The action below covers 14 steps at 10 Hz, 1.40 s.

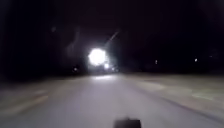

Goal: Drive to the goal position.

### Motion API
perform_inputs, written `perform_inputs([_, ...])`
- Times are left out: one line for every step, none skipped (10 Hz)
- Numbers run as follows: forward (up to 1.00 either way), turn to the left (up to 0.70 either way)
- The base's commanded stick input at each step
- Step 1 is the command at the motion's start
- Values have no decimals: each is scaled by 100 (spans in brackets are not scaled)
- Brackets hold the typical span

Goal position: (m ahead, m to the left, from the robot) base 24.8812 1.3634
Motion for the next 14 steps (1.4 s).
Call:
perform_inputs([100,0])
perform_inputs([100,0])
perform_inputs([100,0])
perform_inputs([100,0])
perform_inputs([100,0])
perform_inputs([100,0])
perform_inputs([100,0])
perform_inputs([100,0])
perform_inputs([100,0])
perform_inputs([100,0])
perform_inputs([100,0])
perform_inputs([100,0])
perform_inputs([100,0])
perform_inputs([100,0])
